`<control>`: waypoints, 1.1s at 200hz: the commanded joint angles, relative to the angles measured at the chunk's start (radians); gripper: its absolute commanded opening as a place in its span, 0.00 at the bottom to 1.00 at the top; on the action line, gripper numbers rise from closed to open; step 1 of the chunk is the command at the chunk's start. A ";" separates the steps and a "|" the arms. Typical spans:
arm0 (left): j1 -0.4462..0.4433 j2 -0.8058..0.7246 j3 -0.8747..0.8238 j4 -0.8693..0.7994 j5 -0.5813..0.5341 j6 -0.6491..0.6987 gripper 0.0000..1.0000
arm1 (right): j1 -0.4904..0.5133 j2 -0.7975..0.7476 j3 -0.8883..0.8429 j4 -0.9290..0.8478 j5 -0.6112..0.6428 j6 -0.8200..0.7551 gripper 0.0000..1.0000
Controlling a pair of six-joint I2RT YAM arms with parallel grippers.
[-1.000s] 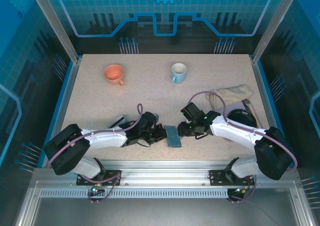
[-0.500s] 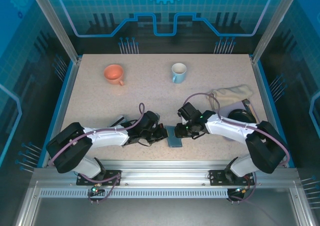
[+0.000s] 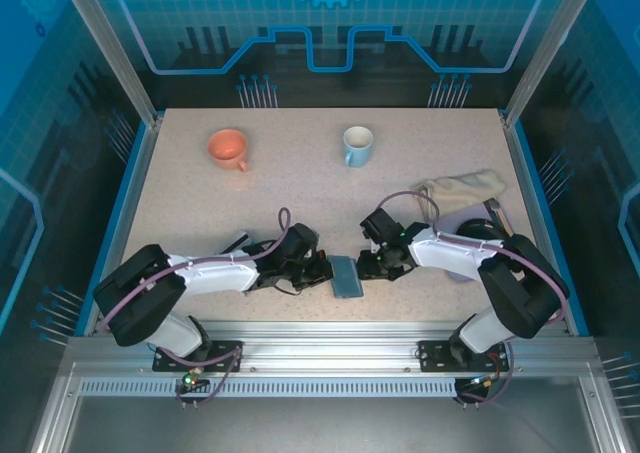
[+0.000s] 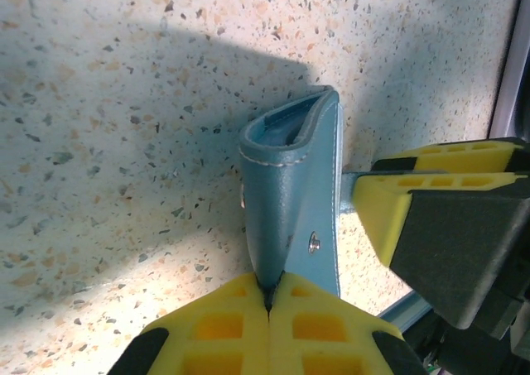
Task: Put the credit cards into the card holder
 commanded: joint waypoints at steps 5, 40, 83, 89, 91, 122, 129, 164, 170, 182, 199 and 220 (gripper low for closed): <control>0.000 0.008 0.037 -0.067 0.001 0.049 0.04 | -0.011 -0.038 0.044 -0.120 0.153 0.009 0.35; 0.000 0.014 0.039 -0.067 -0.001 0.054 0.05 | -0.007 -0.003 0.062 -0.168 0.207 -0.013 0.35; -0.001 0.024 0.048 -0.072 0.001 0.059 0.07 | 0.016 0.047 0.087 -0.201 0.234 -0.028 0.34; 0.000 0.026 0.052 -0.073 0.001 0.061 0.07 | 0.022 0.060 0.091 -0.209 0.241 -0.034 0.34; -0.001 0.027 0.052 -0.073 0.001 0.061 0.07 | 0.024 0.065 0.095 -0.211 0.243 -0.035 0.34; -0.006 0.030 0.064 -0.090 0.001 0.066 0.12 | 0.078 0.111 0.121 -0.252 0.303 -0.043 0.35; -0.007 0.024 0.068 -0.100 -0.003 0.071 0.14 | 0.087 0.110 0.148 -0.267 0.326 -0.040 0.35; -0.010 -0.097 0.109 -0.265 -0.125 0.091 0.38 | 0.091 -0.016 0.175 -0.271 0.354 -0.055 0.40; -0.010 -0.133 0.122 -0.305 -0.164 0.099 0.44 | 0.090 -0.048 0.174 -0.259 0.346 -0.059 0.43; -0.006 -0.204 0.159 -0.421 -0.253 0.123 0.59 | 0.085 -0.107 0.170 -0.229 0.317 -0.071 0.51; 0.009 -0.302 0.207 -0.570 -0.378 0.158 0.75 | 0.077 -0.171 0.167 -0.188 0.267 -0.087 0.62; 0.078 -0.427 0.216 -0.716 -0.483 0.155 0.89 | 0.057 -0.228 0.161 -0.126 0.188 -0.098 0.79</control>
